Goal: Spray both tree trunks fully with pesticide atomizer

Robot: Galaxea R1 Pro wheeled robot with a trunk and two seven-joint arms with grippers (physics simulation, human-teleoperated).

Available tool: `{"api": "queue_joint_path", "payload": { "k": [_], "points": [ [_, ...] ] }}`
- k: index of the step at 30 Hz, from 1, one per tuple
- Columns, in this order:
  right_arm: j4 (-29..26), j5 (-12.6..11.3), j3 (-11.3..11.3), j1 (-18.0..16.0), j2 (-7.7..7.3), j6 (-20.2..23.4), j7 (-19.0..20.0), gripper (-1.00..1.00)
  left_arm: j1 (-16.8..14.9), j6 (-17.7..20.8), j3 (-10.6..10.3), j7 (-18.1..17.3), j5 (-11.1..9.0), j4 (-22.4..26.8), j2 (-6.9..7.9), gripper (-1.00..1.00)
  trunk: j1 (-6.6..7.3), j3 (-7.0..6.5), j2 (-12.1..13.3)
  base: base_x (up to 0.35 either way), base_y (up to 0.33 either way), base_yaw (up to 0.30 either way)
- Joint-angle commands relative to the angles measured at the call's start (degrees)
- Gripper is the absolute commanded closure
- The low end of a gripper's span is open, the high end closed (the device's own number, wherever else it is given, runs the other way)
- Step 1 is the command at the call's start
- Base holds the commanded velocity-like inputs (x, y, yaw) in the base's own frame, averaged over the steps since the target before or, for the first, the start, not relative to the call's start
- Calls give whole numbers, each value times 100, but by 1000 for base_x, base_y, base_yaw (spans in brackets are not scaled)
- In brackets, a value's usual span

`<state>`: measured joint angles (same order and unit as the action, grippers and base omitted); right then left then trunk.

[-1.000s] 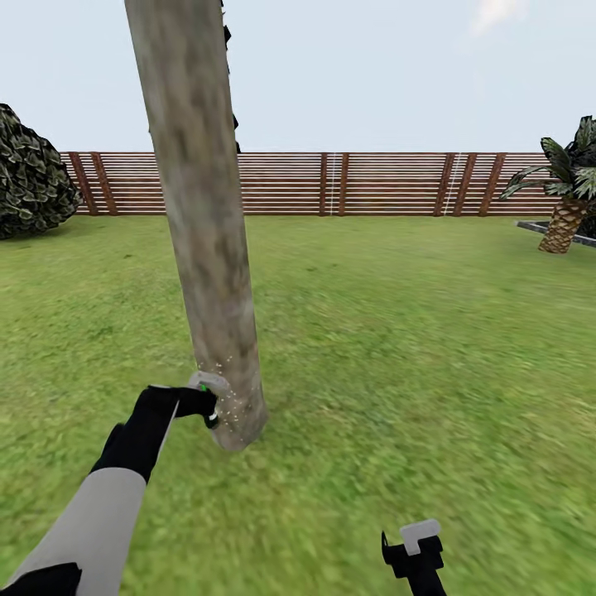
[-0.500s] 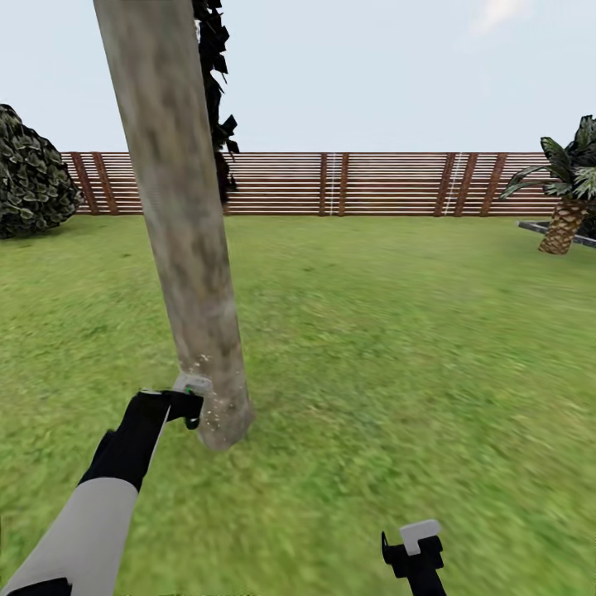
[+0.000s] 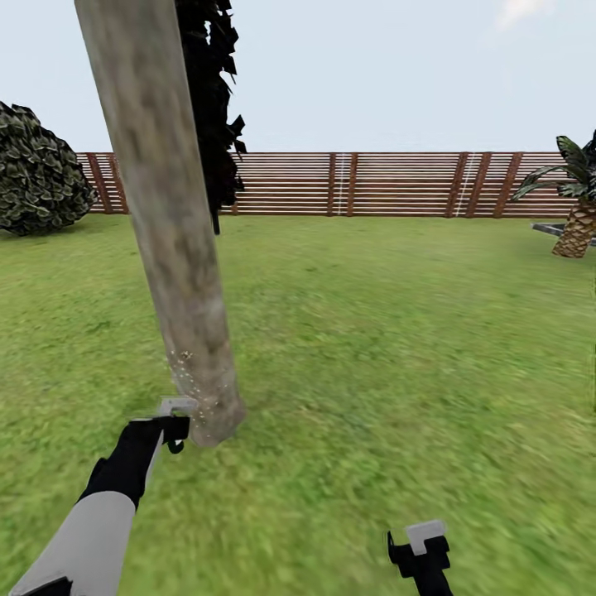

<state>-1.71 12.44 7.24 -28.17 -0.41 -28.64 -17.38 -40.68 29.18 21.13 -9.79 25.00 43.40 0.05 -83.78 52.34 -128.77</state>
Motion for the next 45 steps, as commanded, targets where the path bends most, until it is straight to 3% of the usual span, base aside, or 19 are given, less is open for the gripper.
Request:
{"api": "queue_joint_path", "payload": {
  "k": [1, 3, 6, 16, 33, 45],
  "points": [
    [4, 32, 48, -4, -4, 7, -55, -100, -7, -45, 21, 17, 55, -38, -5, 100, 1, 5, -3, 0, -273, 0],
    [4, 31, 49, -4, -6, 7, -55, -100, -9, -203, 34, 315, 52, -128, -5, 100, 1, 5, -3, 0, -273, 19],
    [4, 31, 50, -4, -3, 7, -55, -100, -10, -231, 32, 414, 49, -144, -10, 100, 1, 5, -3, 0, -273, 196],
    [4, 31, 50, -4, -3, 7, -55, -100, -9, -237, 17, 434, 47, -156, -4, 100, 1, 5, -3, 111, -260, 250],
    [4, 31, 50, -4, -3, 7, -55, -100, -9, -237, 23, 440, 52, -156, -5, 100, 1, 6, -3, 191, -229, 10],
    [4, 31, 52, -3, 6, 7, -55, -100, -10, -237, 23, 469, 74, -156, -5, 100, 1, 35, -3, 152, -239, 238]
  ]
}}
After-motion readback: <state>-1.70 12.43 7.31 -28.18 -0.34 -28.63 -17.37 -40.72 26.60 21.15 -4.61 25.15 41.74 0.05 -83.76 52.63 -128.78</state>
